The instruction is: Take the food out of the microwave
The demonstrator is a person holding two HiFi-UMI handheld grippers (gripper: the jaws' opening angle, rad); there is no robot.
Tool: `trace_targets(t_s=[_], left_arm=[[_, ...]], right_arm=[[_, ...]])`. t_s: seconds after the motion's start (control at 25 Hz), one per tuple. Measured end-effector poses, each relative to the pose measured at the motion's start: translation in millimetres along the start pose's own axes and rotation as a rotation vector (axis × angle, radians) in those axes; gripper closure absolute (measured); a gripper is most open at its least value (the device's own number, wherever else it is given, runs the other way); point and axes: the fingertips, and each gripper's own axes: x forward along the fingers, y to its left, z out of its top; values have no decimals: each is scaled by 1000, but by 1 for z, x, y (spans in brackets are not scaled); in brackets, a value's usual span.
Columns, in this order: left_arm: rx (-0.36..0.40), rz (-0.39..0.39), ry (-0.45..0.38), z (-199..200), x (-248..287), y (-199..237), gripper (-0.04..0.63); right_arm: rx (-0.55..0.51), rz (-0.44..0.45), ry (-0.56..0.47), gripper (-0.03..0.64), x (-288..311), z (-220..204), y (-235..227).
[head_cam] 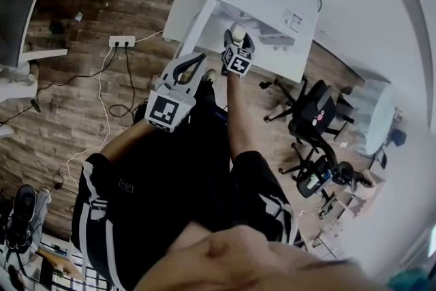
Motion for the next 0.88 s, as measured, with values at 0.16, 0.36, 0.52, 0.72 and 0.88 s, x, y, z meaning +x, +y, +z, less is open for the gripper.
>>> trace_targets(t_s=[0.16, 0.36, 0.52, 0.72, 0.88], left_arm=[[6, -42, 16, -5, -6, -5, 565], [44, -40, 3, -3, -7, -9, 565], [55, -30, 7, -4, -1, -17, 565], [59, 24, 1, -4, 14, -18, 565], [65, 71, -7, -1, 22, -17, 565]], right_arm=[[25, 4, -32, 301, -23, -1, 5], [20, 12, -51, 301, -53, 2, 9], [23, 41, -86, 301, -76, 7, 10], [21, 83, -139, 301, -106, 24, 11], [19, 121, -183, 301, -136, 35, 7]])
